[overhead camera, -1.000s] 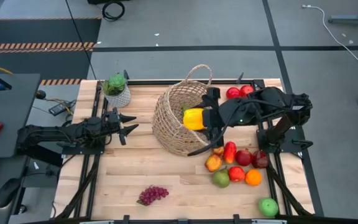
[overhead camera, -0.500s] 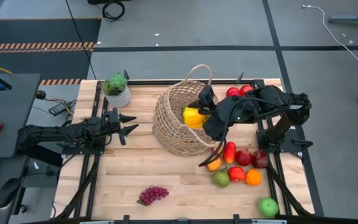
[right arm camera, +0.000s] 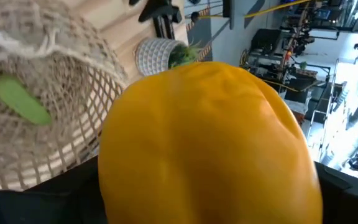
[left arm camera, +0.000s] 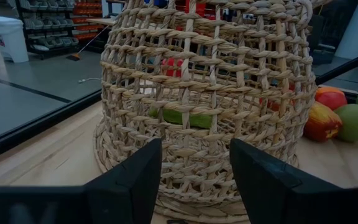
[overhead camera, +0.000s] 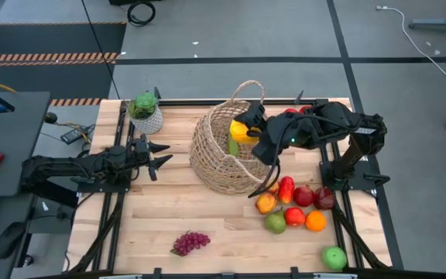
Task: Build produce basket
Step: Put the yellow bell pepper into the brown basket
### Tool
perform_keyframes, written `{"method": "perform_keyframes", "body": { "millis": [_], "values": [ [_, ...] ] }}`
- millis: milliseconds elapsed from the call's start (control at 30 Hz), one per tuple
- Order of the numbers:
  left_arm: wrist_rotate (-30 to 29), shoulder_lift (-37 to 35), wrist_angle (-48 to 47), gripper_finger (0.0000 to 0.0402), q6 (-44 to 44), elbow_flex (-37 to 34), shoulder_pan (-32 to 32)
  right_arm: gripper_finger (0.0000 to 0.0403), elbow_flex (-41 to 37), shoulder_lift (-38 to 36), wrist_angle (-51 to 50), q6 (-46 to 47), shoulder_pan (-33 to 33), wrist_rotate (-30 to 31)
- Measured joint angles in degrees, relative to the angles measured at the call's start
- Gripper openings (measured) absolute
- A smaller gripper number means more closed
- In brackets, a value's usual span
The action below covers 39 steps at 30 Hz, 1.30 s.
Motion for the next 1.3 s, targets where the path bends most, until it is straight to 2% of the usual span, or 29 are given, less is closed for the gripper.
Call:
{"method": "perform_keyframes", "body": {
  "millis": [233,633,767,900,1167,1300],
  "values": [
    [-0.01,0.00,0.00,0.0195,0.00,0.00,0.01,0.0349,0.00,0.04,-1.44,-7.86,-2.92,0.32],
    [-0.01,0.02,0.00,0.0197,0.02,0.00,-0.01,0.0350,0.00,0.04,-4.33,-16.52,-4.86,8.10],
    [-0.01,0.00,0.00,0.0198,0.02,0.00,0.01,0.0350,0.00,0.04,-4.33,-15.83,-4.91,8.74],
    [0.01,0.01,0.00,0.0195,0.02,0.00,0.00,0.0350,0.00,0.04,-4.31,-6.73,-5.19,6.63],
    [-0.01,0.01,0.00,0.0197,0.02,0.00,-0.01,0.0350,0.00,0.04,-4.29,28.99,-6.67,-4.76],
    [-0.01,0.02,0.00,0.0194,0.02,0.00,0.01,0.0350,0.00,0.04,-4.29,42.39,-6.70,-6.71]
  ]
}}
